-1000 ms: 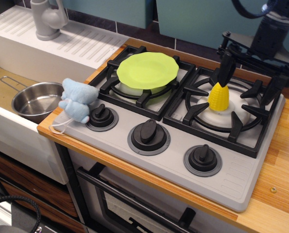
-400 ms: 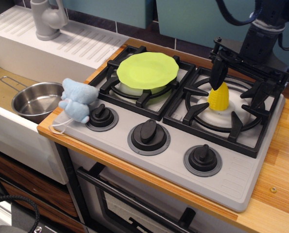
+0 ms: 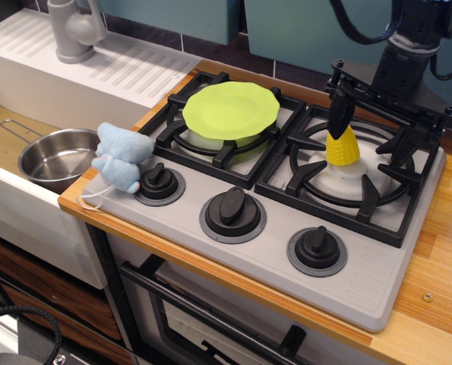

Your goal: End effector reaching corn

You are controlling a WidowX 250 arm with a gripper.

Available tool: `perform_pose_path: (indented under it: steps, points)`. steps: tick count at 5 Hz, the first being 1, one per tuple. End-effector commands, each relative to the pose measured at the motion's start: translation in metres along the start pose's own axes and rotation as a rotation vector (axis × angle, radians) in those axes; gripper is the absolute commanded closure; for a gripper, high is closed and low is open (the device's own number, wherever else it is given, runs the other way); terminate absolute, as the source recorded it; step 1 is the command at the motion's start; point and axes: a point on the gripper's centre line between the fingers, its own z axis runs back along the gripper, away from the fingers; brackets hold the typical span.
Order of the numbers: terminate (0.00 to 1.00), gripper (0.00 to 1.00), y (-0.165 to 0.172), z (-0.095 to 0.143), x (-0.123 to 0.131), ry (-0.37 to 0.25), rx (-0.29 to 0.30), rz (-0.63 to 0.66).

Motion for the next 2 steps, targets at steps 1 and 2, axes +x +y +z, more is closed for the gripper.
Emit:
perform_pose_path:
  steps: [1,2]
  points:
    - [0.0,0.0,0.0025,0.0201,0.0148,-0.042,0.001,0.012]
    - [0.0,0.0,0.0012,0.0171,0.0152,-0.051,-0.004,0.018]
